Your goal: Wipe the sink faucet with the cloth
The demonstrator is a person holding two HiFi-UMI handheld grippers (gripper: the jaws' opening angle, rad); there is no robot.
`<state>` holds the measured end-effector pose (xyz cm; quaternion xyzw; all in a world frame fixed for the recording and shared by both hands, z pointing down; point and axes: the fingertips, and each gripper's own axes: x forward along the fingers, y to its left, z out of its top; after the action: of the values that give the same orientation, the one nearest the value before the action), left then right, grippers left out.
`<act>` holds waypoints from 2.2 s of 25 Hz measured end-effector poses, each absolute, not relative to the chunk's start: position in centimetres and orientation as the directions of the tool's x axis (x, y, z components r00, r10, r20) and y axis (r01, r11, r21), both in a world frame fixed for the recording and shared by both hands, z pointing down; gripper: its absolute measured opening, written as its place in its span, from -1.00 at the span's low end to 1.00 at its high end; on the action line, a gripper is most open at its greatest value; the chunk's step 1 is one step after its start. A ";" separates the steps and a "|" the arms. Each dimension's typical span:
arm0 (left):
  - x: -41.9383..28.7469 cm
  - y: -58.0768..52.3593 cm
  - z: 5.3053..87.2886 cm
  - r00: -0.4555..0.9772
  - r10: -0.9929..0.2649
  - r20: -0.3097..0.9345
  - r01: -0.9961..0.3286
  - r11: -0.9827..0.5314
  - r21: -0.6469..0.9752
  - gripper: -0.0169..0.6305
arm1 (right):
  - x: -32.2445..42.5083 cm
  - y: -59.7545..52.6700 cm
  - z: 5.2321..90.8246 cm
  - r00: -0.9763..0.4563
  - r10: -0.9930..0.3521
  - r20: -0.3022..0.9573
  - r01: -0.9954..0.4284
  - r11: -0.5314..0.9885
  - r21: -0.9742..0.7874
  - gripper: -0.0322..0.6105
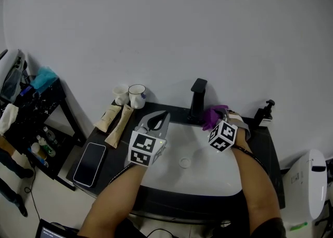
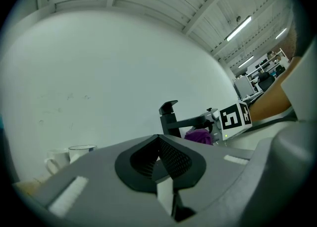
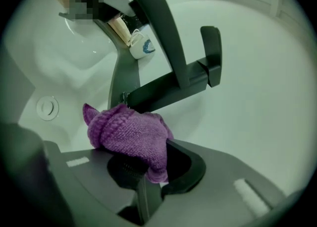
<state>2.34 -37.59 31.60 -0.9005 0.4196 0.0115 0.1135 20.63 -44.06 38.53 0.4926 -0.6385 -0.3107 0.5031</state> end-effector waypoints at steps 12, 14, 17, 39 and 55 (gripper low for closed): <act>-0.3 -35.7 28.4 0.584 -0.773 -0.248 -0.811 -0.559 -0.170 -0.90 | 12.9 -33.9 36.1 -0.465 -0.835 0.293 -0.869 0.494 0.030 -0.73; -1.8 -35.0 27.4 0.543 -0.788 -0.290 -0.840 -0.507 -0.195 -0.90 | 10.7 -33.4 36.3 -0.514 -0.821 0.248 -0.858 0.483 -0.176 -0.73; -3.6 -33.8 25.9 0.487 -0.799 -0.354 -0.873 -0.425 -0.240 -0.90 | 7.7 -34.3 36.8 -0.525 -0.837 0.153 -0.775 0.396 -0.492 -0.73; -8.8 -31.2 22.9 0.341 -0.785 -0.518 -0.939 -0.313 -0.145 -0.90 | 7.3 -45.8 29.6 0.127 -0.956 -0.266 -0.436 0.187 -0.880 -0.73; -8.6 -31.5 23.2 0.356 -0.788 -0.502 -0.933 -0.329 -0.146 -0.90 | 5.4 -45.2 34.9 0.072 -0.976 -0.206 -0.309 0.174 -0.935 -0.73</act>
<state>-8.60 -31.46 23.16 -0.7966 0.5402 0.1732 0.2088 5.44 -45.24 34.94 0.5449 -0.5897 0.3406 -0.4892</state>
